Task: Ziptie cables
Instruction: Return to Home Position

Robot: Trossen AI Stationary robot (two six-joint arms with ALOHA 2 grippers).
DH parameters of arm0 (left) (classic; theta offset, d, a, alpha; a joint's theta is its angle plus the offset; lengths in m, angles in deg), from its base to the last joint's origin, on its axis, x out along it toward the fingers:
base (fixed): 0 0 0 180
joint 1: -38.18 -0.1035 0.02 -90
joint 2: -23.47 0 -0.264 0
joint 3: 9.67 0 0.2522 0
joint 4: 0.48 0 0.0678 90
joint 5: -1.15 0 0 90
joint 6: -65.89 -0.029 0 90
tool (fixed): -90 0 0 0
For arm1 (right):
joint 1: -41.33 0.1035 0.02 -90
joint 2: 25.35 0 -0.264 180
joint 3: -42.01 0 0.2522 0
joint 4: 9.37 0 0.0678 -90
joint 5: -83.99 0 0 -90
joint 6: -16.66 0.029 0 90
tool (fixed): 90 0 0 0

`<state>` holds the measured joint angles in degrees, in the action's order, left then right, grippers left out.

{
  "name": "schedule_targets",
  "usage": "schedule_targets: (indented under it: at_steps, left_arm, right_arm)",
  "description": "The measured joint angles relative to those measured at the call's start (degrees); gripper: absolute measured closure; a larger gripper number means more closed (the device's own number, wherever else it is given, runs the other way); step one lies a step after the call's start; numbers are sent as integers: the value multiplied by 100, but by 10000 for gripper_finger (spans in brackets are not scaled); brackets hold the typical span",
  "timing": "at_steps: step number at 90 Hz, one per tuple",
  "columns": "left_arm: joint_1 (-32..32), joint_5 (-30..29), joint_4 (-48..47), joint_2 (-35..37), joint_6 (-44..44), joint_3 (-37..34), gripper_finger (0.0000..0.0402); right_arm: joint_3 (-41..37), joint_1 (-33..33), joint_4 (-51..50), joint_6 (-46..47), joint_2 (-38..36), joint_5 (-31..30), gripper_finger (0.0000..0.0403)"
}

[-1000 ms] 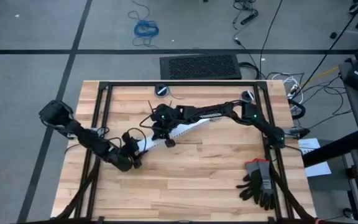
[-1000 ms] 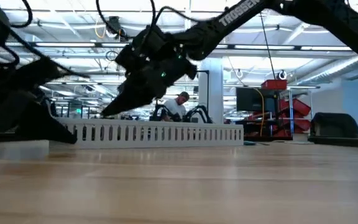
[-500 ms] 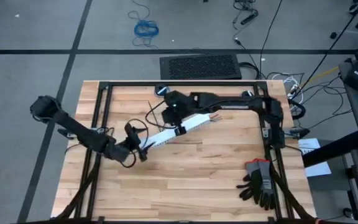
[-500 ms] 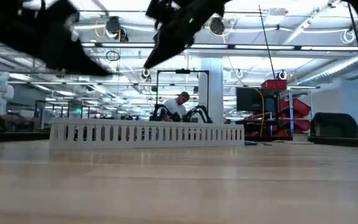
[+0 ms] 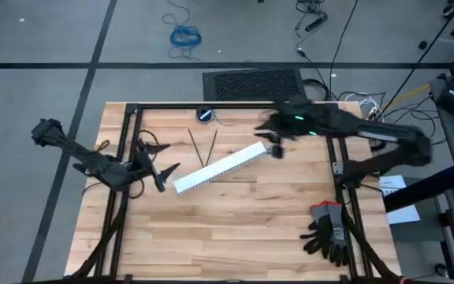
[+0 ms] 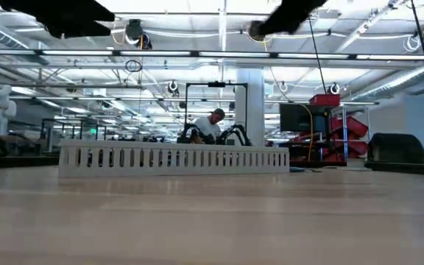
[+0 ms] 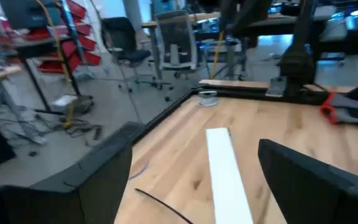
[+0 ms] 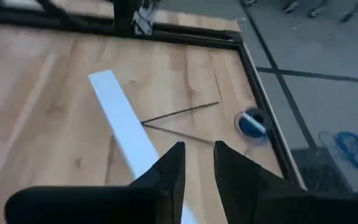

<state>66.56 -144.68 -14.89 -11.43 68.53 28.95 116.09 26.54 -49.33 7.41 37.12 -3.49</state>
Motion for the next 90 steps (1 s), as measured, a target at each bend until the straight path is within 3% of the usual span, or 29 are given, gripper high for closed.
schedule_targets:
  at_steps: [17,31,43,55,71,90]
  left_arm:
    - [-388,597,-75,84,226,-168,56]
    - [-720,1292,290,2,774,-771,56]
    - [-911,1846,1131,9,812,-1316,56]
    - [-953,2602,2657,25,418,-1767,56]
    - [-953,2484,3368,76,250,-2198,56]
    - [-884,2120,3294,464,199,-2437,56]
  right_arm:
    - [-2198,55,724,1005,-2528,41,328]
    - [-3922,293,1977,1596,-3675,53,328]
    - [-4860,340,3256,1841,-3976,51,328]
    - [-5378,363,4287,1919,-4011,-110,328]
    - [-5943,366,5545,2071,-4083,-266,328]
    - [-5963,367,5498,2009,-4426,-135,328]
